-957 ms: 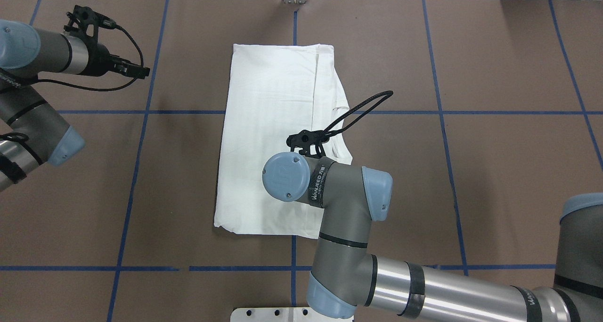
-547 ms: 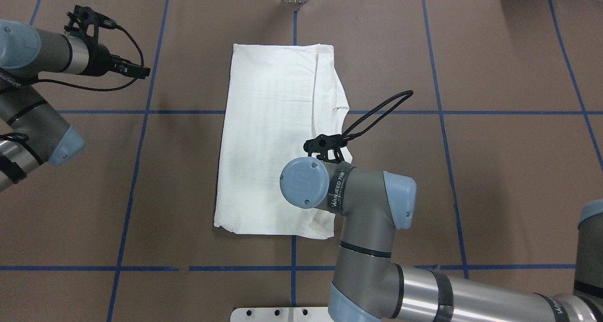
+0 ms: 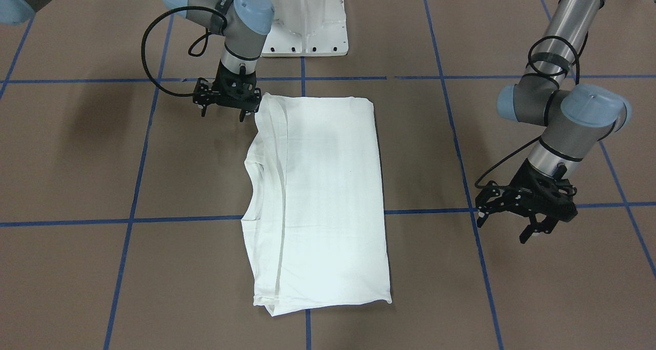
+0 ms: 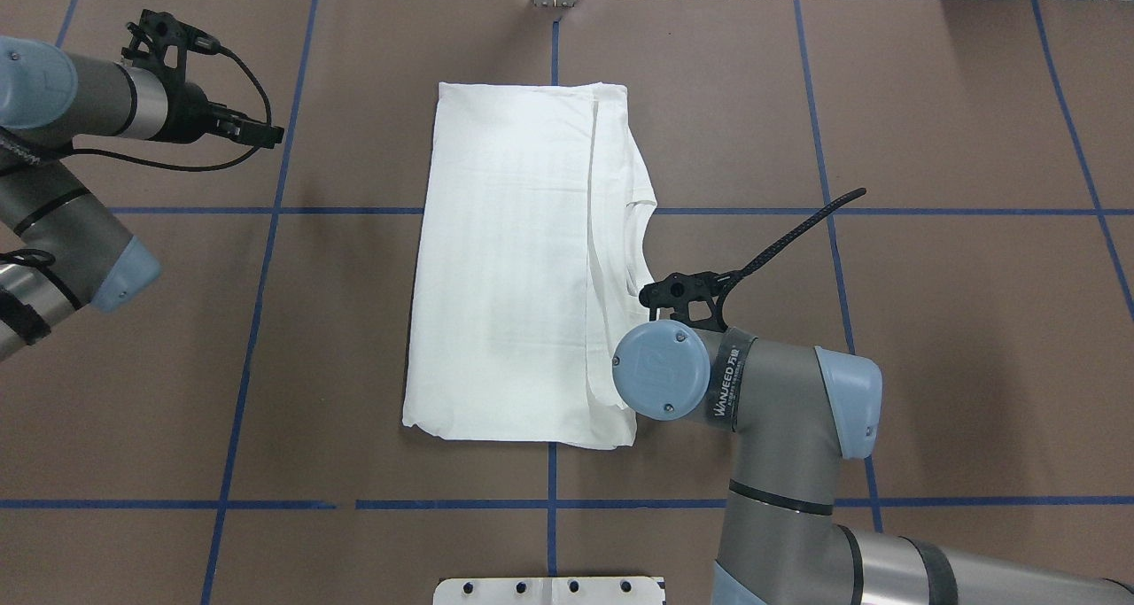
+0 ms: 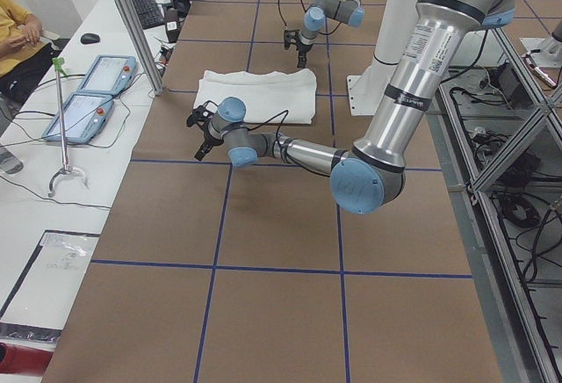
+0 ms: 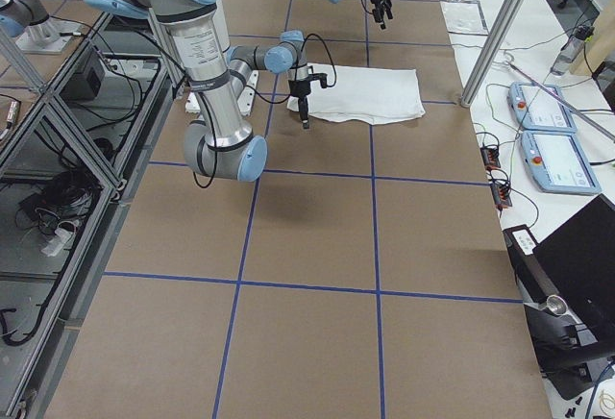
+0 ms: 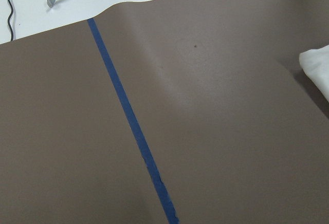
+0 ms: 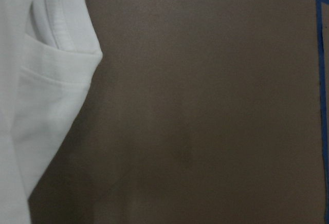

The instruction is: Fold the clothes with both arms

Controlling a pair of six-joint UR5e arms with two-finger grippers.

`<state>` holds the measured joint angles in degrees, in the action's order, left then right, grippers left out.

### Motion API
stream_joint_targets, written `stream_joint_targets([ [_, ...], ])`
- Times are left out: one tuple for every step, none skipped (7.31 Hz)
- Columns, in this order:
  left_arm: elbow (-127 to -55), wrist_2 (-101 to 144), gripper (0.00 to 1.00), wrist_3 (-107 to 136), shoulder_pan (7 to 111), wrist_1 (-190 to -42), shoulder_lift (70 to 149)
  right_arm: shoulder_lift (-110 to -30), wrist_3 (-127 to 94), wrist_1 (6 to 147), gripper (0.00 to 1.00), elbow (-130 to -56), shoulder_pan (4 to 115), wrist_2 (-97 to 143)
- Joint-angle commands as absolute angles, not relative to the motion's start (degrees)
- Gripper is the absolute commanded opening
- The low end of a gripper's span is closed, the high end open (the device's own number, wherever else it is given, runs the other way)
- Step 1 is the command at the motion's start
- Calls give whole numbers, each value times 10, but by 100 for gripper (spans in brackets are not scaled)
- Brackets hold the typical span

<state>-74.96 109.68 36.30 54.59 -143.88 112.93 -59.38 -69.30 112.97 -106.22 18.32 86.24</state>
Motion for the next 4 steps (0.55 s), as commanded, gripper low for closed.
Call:
stream_joint_targets([
  [-750,1097,100,363,547,-1439,1129,-575,-693,1111,100,-1077,178,860],
  [-750,1097,100,363,547,-1439,1129,-567,-693,1058,100,-1074,178,860],
  [-750,1097,100,363,547,-1439,1129,-558,-693,1017,100,-1070,178,860],
  [-749,1097,100,363,547,-1439,1129,-548,-700,1005,100,-1057,177,860],
])
